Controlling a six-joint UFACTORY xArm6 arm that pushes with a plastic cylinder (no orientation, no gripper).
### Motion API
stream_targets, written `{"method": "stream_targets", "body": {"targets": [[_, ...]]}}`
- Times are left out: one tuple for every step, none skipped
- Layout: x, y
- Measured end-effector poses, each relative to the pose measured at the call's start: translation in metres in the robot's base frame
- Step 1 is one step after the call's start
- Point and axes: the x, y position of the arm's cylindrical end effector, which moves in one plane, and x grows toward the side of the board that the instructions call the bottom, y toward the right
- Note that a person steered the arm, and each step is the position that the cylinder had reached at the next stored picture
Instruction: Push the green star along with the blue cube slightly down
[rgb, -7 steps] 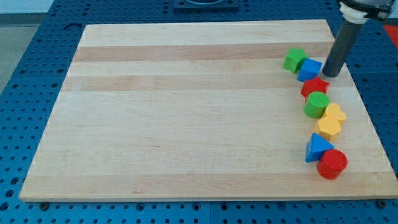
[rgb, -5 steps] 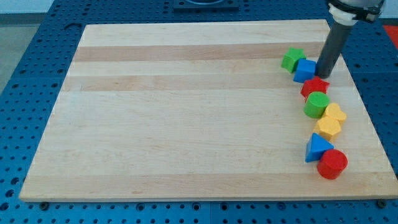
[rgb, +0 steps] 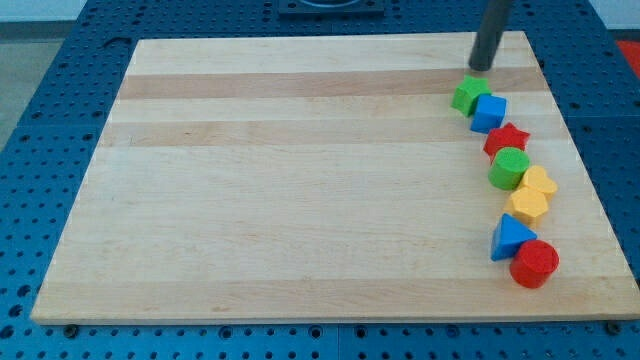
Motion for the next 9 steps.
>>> {"method": "stream_targets", "body": {"targets": [[0.001, -0.030], [0.010, -0.041], [0.020, -0.035], [0.032, -0.031], [0.048, -0.028], [0.052, -0.024], [0.052, -0.019], [0.052, -0.016], [0.052, -0.018]]}}
